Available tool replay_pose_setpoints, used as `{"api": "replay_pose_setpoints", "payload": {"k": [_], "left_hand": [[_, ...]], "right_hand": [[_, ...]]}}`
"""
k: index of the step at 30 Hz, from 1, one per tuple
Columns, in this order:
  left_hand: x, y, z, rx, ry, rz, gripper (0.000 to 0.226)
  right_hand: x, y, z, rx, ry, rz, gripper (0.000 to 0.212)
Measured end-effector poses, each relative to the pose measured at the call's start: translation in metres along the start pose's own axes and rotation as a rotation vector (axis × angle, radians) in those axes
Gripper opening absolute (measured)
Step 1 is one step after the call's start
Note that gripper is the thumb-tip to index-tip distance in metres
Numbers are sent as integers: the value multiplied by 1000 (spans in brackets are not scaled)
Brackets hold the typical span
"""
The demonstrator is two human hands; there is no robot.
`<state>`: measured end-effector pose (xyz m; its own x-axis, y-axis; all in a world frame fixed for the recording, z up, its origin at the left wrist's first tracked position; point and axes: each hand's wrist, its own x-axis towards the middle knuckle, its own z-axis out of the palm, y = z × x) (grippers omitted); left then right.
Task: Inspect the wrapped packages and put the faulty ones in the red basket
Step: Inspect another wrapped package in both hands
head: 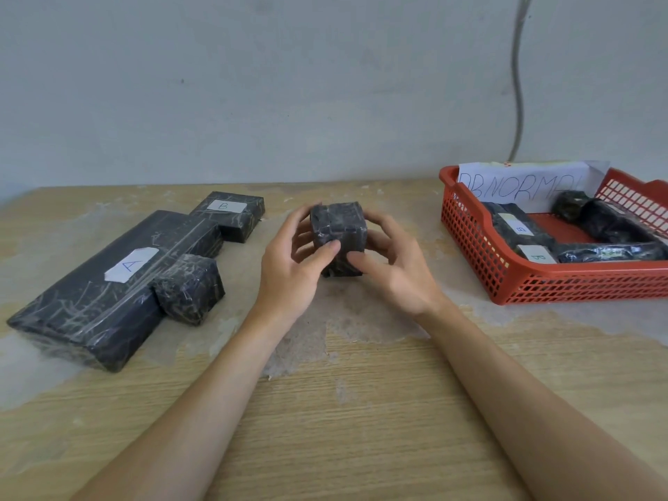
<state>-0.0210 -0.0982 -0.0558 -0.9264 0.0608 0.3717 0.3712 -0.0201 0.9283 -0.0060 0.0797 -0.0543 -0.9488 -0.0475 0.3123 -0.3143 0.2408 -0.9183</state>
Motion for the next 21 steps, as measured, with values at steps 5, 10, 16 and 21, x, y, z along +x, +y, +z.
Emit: {"api": "replay_pose_setpoints", "payload": {"k": [5,10,16,21], "left_hand": [[-4,-2,2,140,-117,114,52],[-5,4,8,-81,-50,12,22],[-1,-2,8,3,59,65,7],[0,-4,5,-29,10,34,13]], "right_hand": [[1,-6,4,163,62,78,32],[1,-5,8,101,92,9,21],[-3,-8,12,-13,19,-44,25],[0,-4,10,27,36,-25,30]]}}
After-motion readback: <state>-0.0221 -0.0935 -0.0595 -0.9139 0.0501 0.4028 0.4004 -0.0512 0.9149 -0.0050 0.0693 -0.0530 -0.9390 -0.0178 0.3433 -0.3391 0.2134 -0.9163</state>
